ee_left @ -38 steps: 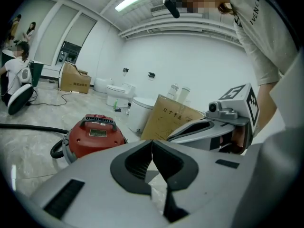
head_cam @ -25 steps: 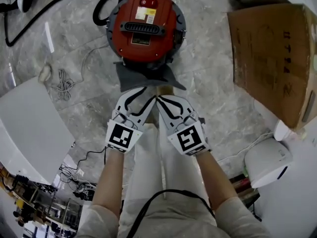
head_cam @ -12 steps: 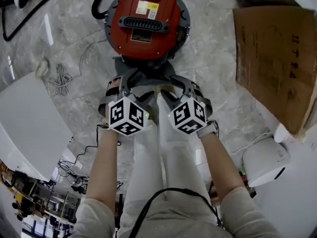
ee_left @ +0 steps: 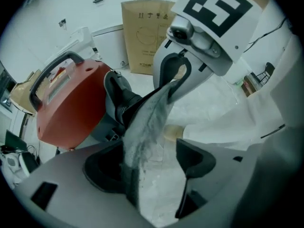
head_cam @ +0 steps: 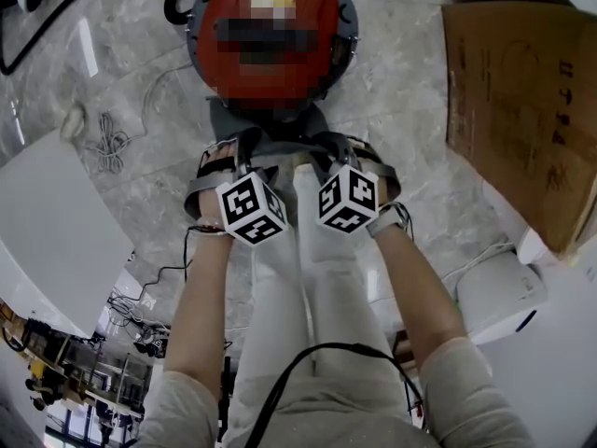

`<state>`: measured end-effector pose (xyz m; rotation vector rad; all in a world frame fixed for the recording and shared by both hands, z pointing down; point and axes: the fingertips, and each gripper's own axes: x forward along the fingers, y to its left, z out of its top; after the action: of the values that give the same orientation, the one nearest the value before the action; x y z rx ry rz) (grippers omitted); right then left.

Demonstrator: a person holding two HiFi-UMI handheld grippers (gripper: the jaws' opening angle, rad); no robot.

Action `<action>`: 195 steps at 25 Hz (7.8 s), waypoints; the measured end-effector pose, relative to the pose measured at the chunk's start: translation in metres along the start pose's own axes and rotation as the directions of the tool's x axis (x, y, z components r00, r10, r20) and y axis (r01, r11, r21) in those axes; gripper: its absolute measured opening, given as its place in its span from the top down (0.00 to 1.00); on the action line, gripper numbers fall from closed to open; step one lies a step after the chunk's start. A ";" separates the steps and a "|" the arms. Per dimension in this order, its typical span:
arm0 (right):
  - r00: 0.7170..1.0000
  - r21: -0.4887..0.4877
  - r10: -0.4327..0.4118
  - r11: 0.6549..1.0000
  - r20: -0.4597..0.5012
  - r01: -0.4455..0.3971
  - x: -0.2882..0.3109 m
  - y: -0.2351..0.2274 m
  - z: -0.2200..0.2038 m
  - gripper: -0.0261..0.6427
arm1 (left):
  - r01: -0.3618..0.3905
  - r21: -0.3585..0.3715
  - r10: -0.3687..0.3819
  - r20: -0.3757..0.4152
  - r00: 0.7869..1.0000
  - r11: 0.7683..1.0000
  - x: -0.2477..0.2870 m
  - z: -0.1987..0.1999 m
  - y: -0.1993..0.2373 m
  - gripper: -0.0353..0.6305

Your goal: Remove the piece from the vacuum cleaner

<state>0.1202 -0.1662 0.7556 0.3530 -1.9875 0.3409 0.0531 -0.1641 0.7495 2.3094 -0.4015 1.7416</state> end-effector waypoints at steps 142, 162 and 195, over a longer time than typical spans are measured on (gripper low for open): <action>0.993 0.073 -0.117 0.990 -0.018 0.118 -0.029 0.036 0.005 0.92 | -0.022 -0.553 0.087 0.092 0.992 0.833 -0.006 -0.034 -0.020 0.90; 0.988 0.053 -0.156 0.986 -0.011 0.156 -0.032 0.036 0.001 0.92 | -0.025 -0.537 0.088 0.092 0.992 0.843 0.001 -0.039 -0.026 0.90; 0.959 0.098 -0.166 0.984 0.231 0.147 -0.233 0.149 0.114 0.92 | 0.028 -0.529 0.189 0.351 0.917 0.848 -0.262 -0.041 -0.089 0.90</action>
<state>0.0651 -0.0521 0.4849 0.6243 -2.1672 0.2876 -0.0216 -0.0446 0.5073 2.2178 -0.9332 0.9957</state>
